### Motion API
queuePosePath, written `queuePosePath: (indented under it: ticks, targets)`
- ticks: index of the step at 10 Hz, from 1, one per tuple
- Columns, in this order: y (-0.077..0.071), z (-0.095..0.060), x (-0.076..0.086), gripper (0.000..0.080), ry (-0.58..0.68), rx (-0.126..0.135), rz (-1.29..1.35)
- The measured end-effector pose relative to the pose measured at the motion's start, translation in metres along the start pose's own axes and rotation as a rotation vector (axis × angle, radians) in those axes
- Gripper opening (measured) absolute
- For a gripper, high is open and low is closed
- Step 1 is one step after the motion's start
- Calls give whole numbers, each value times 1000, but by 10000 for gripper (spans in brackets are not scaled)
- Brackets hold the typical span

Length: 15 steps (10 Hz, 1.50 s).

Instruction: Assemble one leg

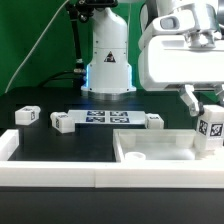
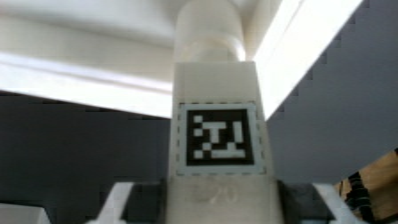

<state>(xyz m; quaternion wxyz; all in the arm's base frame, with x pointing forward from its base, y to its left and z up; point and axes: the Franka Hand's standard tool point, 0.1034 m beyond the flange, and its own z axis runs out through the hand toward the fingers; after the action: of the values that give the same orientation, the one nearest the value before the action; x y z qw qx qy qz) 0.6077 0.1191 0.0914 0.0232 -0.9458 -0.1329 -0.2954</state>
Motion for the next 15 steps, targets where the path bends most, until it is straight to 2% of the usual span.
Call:
queuePosePath:
  ticks: [5, 8, 9, 10, 11, 14, 15]
  targets:
    - [1, 1, 0, 292, 27, -6, 1]
    - [0, 3, -2, 301, 4, -1, 1]
    - [0, 3, -2, 497, 4, -1, 1]
    - [0, 3, -2, 497, 3, -1, 1]
    - [0, 3, -2, 621, 2, -1, 1]
    - [0, 2, -2, 648, 1, -1, 1]
    - [0, -3, 3, 648, -2, 1, 1]
